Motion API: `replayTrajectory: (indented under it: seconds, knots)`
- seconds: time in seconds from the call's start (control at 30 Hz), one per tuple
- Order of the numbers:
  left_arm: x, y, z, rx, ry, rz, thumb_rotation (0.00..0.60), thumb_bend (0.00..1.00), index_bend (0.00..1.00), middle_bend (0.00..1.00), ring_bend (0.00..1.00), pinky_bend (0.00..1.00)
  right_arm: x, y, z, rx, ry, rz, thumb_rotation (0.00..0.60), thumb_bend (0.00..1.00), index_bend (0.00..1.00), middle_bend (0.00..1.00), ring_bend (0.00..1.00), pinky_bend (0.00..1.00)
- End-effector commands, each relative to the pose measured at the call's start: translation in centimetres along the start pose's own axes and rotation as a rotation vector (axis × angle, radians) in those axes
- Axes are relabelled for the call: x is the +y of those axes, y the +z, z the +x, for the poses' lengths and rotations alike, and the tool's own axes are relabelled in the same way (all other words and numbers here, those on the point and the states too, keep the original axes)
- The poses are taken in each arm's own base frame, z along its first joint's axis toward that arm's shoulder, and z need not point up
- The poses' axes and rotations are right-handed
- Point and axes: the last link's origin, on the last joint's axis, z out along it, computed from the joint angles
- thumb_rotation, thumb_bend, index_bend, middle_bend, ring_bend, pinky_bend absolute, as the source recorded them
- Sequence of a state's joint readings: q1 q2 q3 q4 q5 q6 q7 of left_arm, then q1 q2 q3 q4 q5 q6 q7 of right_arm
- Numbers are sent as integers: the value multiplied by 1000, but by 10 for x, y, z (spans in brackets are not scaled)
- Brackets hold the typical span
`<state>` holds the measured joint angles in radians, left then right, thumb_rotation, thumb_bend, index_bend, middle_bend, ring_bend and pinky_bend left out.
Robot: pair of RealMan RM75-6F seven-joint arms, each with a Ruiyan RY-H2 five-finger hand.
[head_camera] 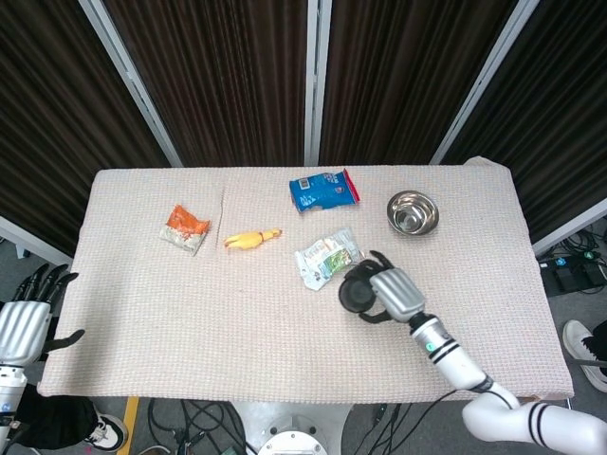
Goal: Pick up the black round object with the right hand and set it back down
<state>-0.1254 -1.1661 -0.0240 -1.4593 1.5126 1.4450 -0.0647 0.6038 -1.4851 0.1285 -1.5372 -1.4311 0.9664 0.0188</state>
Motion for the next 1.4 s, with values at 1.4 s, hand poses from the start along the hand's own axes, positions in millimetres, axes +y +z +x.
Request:
replayTrajectory:
  seconds: [1.4]
  knots:
    - [6,0,-9,-15,-9,-18,600,92,146,65,0,128,118,-72,-30,-57,-12,-312,600,151,430,466,109,0]
